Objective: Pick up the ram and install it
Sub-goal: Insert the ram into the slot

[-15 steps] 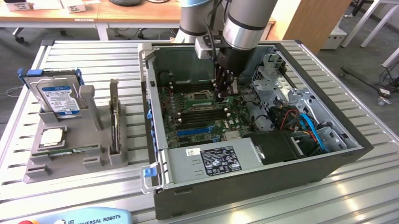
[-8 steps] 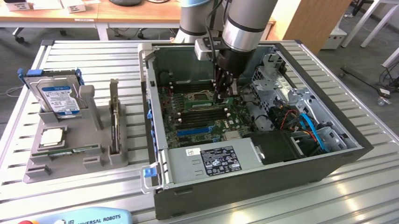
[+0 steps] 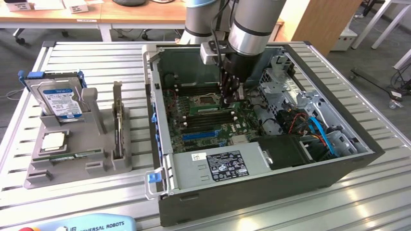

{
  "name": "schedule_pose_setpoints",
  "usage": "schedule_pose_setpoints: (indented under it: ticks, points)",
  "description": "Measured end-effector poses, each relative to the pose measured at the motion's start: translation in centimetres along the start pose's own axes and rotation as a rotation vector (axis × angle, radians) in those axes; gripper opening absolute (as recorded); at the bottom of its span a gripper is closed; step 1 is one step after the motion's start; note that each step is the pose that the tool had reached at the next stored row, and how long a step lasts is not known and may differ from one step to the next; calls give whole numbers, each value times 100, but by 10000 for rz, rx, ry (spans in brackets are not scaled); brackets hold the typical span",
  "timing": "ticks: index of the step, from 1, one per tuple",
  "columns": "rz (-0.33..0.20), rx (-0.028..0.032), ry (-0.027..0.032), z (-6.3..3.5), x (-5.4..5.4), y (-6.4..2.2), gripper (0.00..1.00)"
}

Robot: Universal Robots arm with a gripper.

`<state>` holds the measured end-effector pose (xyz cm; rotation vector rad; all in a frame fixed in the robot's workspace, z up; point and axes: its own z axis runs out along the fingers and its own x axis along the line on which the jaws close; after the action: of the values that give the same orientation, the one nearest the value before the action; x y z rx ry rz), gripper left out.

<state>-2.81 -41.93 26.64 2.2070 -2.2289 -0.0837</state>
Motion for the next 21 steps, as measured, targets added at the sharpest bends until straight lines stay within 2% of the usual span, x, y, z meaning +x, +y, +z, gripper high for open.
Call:
schedule_pose_setpoints:
  ticks: [21]
  points:
    - [0, 0, 6, 109, 3, -4, 11]
